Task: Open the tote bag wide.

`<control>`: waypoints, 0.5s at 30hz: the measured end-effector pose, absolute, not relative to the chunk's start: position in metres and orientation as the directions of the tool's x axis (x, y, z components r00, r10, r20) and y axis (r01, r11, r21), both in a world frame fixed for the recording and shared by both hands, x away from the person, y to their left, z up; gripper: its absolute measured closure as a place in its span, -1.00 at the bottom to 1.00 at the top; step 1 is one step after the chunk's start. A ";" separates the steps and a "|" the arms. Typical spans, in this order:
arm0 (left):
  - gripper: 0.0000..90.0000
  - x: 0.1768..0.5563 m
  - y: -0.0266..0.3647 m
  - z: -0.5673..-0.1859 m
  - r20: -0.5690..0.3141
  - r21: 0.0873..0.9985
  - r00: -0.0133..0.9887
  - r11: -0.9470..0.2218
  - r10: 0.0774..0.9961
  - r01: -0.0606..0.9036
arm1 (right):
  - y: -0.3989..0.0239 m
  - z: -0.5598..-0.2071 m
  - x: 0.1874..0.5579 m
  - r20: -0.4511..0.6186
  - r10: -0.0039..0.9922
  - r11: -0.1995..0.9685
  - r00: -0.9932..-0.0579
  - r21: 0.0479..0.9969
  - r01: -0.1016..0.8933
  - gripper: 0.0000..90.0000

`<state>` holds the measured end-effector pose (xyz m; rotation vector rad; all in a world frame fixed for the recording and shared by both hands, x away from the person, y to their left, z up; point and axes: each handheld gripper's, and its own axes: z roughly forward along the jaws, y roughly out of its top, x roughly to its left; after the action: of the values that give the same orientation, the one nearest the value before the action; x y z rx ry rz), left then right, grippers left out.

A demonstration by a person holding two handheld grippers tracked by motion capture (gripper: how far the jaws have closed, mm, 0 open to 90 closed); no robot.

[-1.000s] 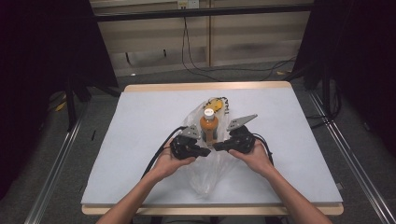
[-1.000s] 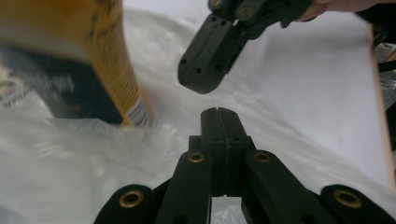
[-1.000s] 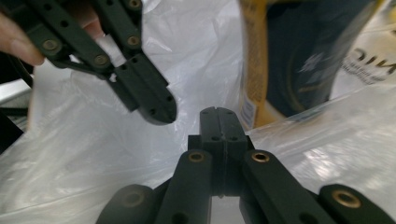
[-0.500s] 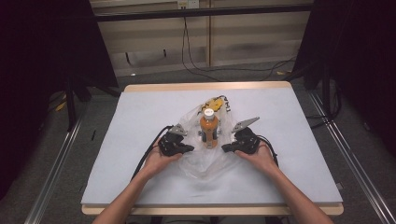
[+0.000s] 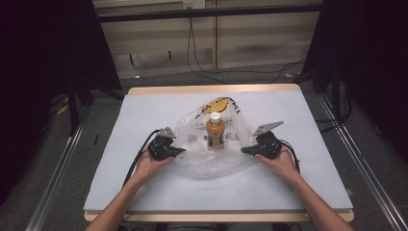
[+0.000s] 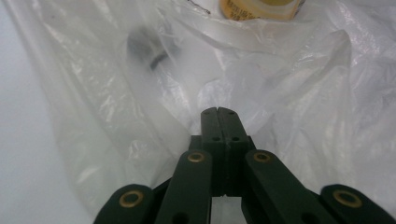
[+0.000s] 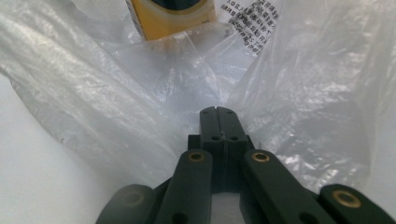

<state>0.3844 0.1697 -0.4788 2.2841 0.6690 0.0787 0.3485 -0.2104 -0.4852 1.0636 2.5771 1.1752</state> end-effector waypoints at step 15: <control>1.00 0.361 0.174 -0.462 -0.159 0.792 0.898 -0.491 0.410 0.364 | -0.207 -0.470 0.329 0.175 0.630 0.358 -0.757 0.799 0.482 1.00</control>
<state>0.3614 0.1735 -0.4616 2.1317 0.5543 0.0630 0.3288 -0.2071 -0.4704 1.0131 2.4513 1.3565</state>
